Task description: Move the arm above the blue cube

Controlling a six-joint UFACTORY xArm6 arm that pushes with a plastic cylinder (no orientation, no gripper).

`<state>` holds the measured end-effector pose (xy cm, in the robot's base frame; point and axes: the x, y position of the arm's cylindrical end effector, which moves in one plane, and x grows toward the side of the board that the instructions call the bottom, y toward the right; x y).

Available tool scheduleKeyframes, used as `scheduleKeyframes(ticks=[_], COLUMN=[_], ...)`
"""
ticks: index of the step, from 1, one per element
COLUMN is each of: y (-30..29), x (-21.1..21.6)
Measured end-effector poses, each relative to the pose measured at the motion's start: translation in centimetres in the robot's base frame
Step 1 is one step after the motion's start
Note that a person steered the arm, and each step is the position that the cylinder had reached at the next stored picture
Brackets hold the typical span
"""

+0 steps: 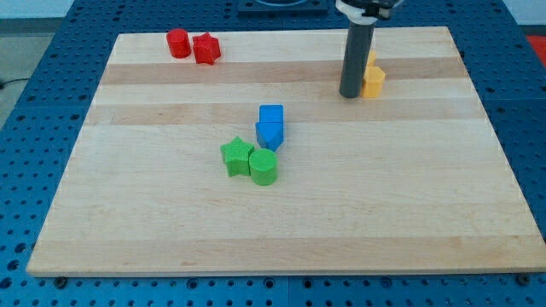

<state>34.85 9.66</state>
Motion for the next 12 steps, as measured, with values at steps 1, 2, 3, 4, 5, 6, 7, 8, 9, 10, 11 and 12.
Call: scheduleKeyframes(ticks=[1, 2, 3, 4, 5, 6, 7, 8, 9, 10, 11, 12], y=[-1.1, -2.1, -3.0, -3.8, -4.9, -6.2, -7.2, -7.1, -7.1, -7.1, -7.1, -8.6], x=[1.0, 1.2, 1.2, 1.2, 1.2, 1.2, 1.2, 1.2, 1.2, 1.2, 1.2, 1.2])
